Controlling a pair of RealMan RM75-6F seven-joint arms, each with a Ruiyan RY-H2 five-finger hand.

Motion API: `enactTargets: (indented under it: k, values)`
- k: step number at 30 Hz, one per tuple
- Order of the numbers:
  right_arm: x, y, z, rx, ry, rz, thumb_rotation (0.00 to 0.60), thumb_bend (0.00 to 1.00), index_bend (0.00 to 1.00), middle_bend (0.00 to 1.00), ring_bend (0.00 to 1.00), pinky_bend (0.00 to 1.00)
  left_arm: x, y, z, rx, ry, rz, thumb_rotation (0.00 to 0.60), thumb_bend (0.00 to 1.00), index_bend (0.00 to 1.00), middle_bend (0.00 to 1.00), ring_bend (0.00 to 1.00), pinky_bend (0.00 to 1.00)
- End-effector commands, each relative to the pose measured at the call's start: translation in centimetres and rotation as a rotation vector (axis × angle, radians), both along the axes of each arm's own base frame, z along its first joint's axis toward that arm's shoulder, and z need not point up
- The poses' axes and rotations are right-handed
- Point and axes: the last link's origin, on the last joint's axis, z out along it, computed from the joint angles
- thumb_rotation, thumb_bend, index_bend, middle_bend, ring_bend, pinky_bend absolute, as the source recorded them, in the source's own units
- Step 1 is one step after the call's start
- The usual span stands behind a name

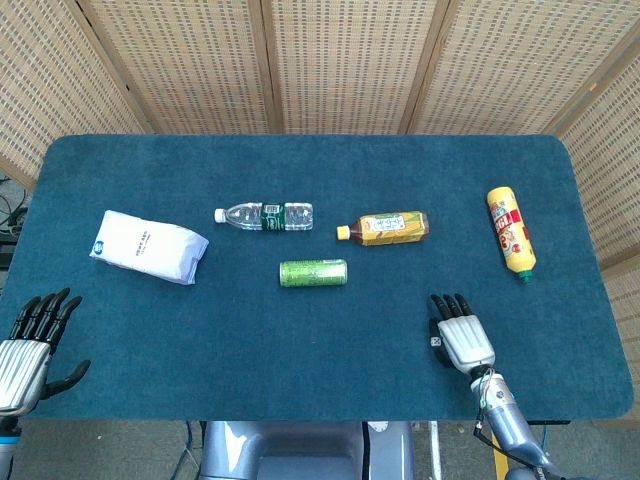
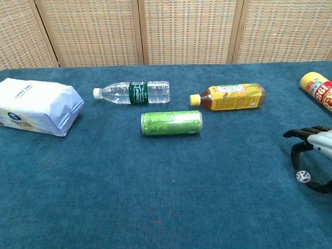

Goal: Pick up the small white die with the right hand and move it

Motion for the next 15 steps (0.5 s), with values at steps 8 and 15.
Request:
enactTargets:
  k: [8, 15]
  values:
    - [0.01, -0.14, -0.13, 0.000, 0.002, 0.000, 0.600, 0.38, 0.44, 0.08, 0.01, 0.00, -0.04, 0.04, 0.03, 0.000, 0.001, 0.001, 0.600, 0.29, 0.00, 0.00, 0.00, 0.00]
    - [0.03, -0.01, -0.20, 0.000, 0.005, 0.002, 0.600, 0.38, 0.45, 0.09, 0.01, 0.00, -0.08, 0.03, 0.05, 0.001, 0.000, 0.002, 0.600, 0.29, 0.00, 0.00, 0.00, 0.00]
